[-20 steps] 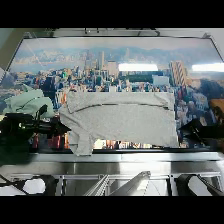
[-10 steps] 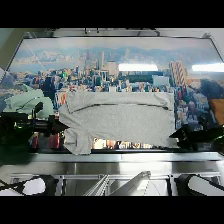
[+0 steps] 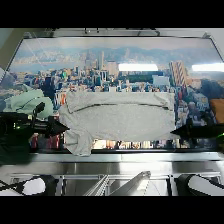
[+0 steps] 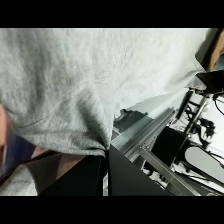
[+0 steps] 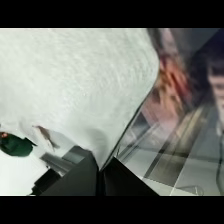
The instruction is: Fold the shirts.
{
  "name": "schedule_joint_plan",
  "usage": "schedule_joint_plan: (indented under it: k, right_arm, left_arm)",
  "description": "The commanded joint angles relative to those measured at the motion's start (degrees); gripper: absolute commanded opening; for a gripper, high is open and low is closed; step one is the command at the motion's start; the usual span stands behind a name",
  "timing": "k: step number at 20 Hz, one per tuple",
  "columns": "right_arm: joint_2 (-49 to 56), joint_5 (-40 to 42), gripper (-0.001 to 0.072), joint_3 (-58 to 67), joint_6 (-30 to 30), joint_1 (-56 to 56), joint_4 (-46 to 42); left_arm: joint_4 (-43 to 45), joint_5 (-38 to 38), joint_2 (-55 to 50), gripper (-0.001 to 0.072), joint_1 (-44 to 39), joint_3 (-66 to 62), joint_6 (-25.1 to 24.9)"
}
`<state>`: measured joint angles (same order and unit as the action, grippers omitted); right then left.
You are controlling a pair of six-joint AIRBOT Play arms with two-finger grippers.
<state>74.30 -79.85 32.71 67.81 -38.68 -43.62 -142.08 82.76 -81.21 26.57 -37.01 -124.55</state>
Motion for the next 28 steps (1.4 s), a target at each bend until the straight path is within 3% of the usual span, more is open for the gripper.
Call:
schedule_joint_plan:
  k: [1,4,9,14,17,21,28]
  right_arm:
    - [-3.6,-2.7,0.0018,5.0,5.1,-7.0,-6.9]
    - [-4.1,-2.4,0.0018,5.2,5.0,-10.3,-6.8]
    - [-4.0,-2.3,0.0019,5.2,3.7,-7.1,-2.6]
    - [-3.8,5.8,0.0019,5.2,-2.0,-1.7,16.0]
    - [-0.2,13.3,0.0019,7.4,-6.4,2.2,23.2]
    - [8.8,22.6,0.0019,12.0,-11.2,7.8,25.4]
    - [17.7,25.0,0.0019,14.0,-18.5,10.6,25.9]
  left_arm:
    - [0.1,2.4,1.6,0.0015,4.6,0.0,1.6]
    - [0.4,2.9,4.6,0.0014,7.2,0.0,2.7]
    - [0.8,5.0,8.3,0.0014,4.9,-0.1,5.1]
    - [-3.4,5.5,6.8,0.0015,-3.8,-11.4,6.6]
    - [-3.1,5.3,-0.4,0.0015,-8.8,-24.9,8.8]
    - [-3.0,4.4,-14.3,0.0013,-12.1,-41.5,10.5]
    - [-3.1,6.7,-32.7,0.0014,-14.2,-53.9,11.2]
